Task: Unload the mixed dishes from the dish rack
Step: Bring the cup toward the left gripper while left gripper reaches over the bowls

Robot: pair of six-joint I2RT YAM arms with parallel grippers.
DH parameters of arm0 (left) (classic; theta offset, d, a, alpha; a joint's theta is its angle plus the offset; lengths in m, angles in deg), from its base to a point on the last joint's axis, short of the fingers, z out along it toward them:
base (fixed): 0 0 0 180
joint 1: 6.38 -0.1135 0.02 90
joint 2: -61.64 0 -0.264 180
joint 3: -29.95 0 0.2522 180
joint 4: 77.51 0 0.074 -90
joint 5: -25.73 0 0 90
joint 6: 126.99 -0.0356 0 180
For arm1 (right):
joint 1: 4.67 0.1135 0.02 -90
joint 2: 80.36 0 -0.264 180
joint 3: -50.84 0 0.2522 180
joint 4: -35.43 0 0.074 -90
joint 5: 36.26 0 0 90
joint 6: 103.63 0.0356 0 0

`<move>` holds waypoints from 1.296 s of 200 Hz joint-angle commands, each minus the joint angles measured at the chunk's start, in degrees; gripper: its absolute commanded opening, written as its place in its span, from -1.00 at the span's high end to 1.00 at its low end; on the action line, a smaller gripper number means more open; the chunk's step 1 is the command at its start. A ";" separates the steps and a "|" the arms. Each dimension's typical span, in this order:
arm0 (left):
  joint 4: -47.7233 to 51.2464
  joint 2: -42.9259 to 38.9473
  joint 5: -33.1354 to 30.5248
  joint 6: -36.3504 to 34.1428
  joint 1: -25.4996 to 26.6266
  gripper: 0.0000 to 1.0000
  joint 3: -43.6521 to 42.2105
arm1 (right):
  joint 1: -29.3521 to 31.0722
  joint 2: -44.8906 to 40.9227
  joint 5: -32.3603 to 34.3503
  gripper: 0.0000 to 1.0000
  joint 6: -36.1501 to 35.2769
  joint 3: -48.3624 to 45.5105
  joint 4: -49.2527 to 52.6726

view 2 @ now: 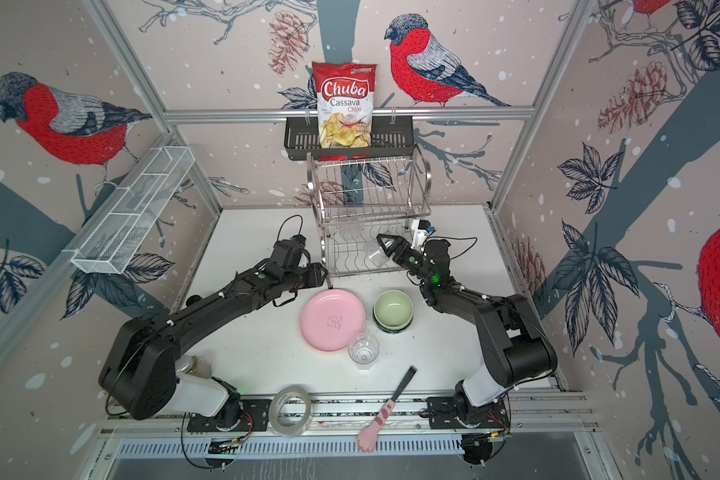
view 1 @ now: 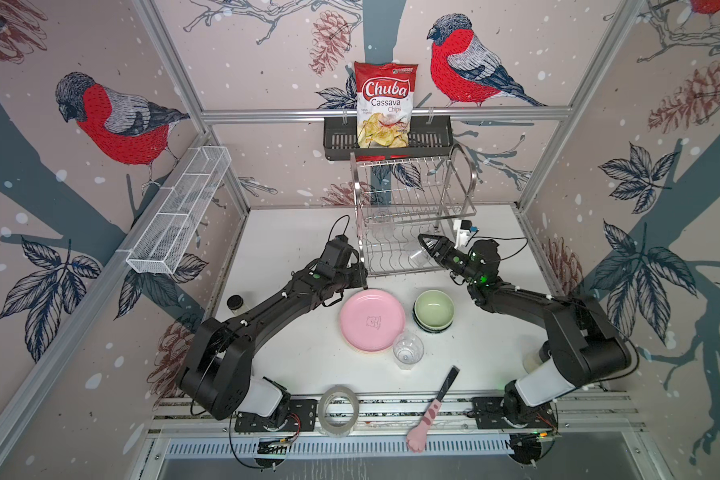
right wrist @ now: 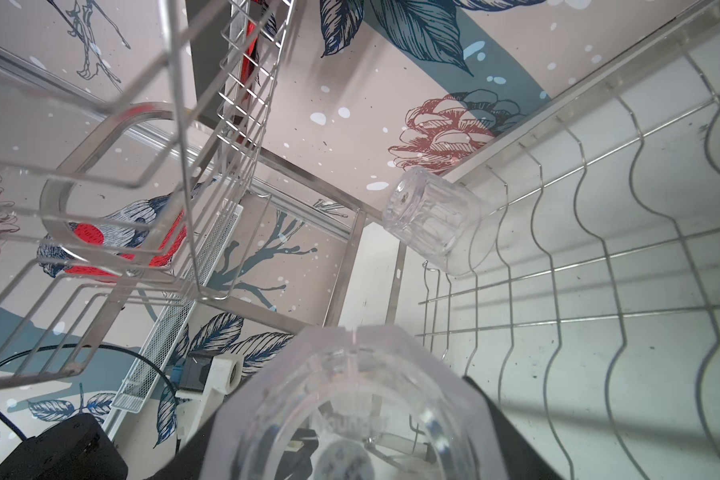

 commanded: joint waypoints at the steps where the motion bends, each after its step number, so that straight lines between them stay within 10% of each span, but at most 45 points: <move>1: -0.11 -1.95 -0.86 1.57 1.15 -0.14 -0.75 | 0.14 -2.78 0.54 0.50 -0.19 -1.94 -1.80; 149: -0.89 -13.11 -8.33 9.51 17.08 -0.20 -5.42 | 2.34 -25.23 4.48 0.50 -1.86 -15.84 7.57; 199: -5.20 -10.12 -9.04 9.19 24.59 -0.52 -2.91 | 2.12 -30.98 5.73 0.50 -2.89 -18.27 12.97; 211: -6.55 -9.64 -8.83 8.99 25.94 -0.95 -2.88 | 1.99 -31.77 5.92 0.50 -2.94 -18.61 13.91; 259: -9.47 -10.09 -6.83 6.62 27.47 -0.96 -4.07 | 1.56 -32.60 6.68 0.50 -0.70 -20.31 13.25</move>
